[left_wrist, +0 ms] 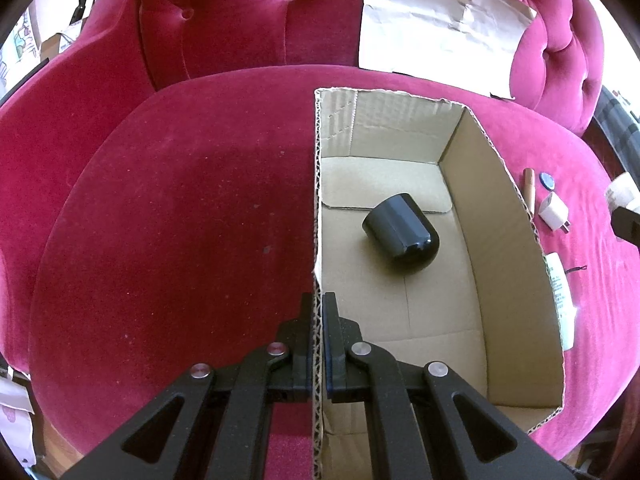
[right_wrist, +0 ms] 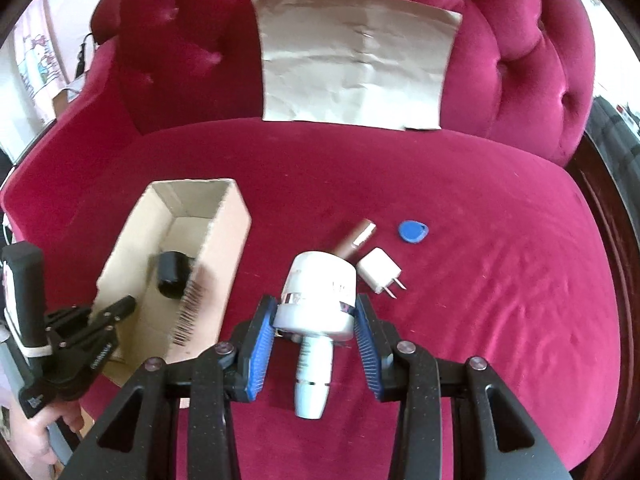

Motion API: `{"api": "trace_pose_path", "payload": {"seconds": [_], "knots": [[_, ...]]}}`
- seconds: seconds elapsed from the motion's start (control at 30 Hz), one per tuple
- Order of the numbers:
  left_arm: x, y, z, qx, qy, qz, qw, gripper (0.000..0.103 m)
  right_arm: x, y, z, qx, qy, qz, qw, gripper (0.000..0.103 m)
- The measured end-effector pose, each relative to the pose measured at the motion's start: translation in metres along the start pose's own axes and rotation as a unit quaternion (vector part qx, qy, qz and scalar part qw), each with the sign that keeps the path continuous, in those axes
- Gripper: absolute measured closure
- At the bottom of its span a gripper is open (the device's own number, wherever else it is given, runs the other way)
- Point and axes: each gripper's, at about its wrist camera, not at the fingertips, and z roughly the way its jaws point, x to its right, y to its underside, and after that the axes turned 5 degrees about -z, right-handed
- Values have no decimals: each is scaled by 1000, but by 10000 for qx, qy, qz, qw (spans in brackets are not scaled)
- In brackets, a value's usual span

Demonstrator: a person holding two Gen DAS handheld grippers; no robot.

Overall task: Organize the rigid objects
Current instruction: 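Lift the white jar with the right gripper and carry it over the box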

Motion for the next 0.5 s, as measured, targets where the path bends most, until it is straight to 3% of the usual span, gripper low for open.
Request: {"api": "trace_pose_path", "payload": {"seconds": [0.5], "knots": [[-2,0,1,-19,32,-5,10000,100,-53,-31,9,204,-396,-671,9967,61]]}}
